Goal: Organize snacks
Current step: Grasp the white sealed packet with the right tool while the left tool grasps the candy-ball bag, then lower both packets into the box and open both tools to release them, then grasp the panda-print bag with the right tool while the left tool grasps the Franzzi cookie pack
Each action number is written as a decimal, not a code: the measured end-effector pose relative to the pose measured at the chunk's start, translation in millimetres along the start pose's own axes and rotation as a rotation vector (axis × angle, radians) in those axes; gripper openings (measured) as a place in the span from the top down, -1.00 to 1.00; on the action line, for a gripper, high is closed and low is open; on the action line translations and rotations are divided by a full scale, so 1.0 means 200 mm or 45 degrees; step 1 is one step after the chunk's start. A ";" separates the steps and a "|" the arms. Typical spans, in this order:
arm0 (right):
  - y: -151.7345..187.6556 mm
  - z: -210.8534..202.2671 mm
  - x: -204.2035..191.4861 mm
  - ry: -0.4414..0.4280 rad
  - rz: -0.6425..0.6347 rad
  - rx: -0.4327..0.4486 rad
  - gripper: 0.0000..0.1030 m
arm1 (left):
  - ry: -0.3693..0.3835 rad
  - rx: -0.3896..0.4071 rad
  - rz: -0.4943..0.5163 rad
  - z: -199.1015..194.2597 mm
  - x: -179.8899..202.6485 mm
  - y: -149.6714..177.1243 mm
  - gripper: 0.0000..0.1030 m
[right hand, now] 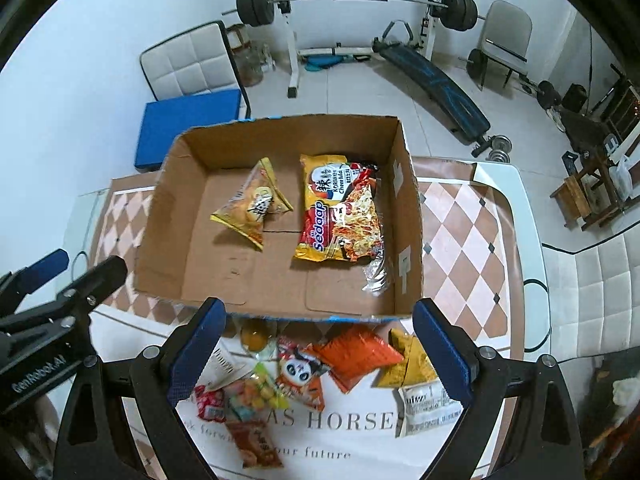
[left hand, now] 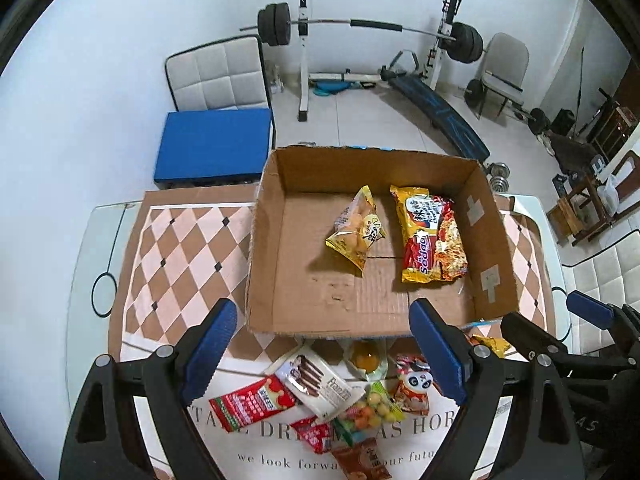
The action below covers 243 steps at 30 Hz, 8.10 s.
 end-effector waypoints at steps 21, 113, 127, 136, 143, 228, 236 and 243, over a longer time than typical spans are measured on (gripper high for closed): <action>0.47 0.11 0.28 -0.152 0.328 -0.244 -0.95 | 0.061 -0.223 -0.103 0.13 0.04 0.50 -1.00; 1.03 0.73 0.90 0.138 0.303 -0.671 -0.45 | 0.130 -0.726 0.137 0.77 0.31 1.15 0.08; 0.37 0.14 0.46 -0.278 0.178 -0.347 -0.45 | 0.324 -0.454 -0.164 0.25 0.18 0.45 0.08; -0.16 0.35 -0.08 -0.297 0.082 -0.246 -0.45 | 0.267 -0.505 -0.289 0.64 0.01 -0.01 0.08; -0.26 0.77 -0.19 -0.246 0.035 -0.369 -0.45 | 0.247 -0.674 -0.359 0.96 -0.09 -0.03 0.08; 0.80 0.88 -0.07 -0.176 0.349 -0.605 0.04 | -0.089 -0.663 -0.142 0.88 -0.13 0.94 -0.10; 0.93 0.86 -0.11 -0.234 0.201 -0.789 0.02 | -0.046 -0.694 -0.096 0.80 -0.14 1.06 -0.13; 0.89 0.86 -0.10 -0.196 0.275 -0.732 -0.42 | -0.059 -0.711 -0.103 0.86 -0.17 0.99 -0.25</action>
Point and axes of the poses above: each gripper's, at about its wrist camera, not at the fingertips, and z roughly the way its jaws point, x to its right, y to its underside, the point moved 4 cm from there along z, roughly the way its jaws point, and after that the axes turned 8 degrees about x, right-handed, at the moved point
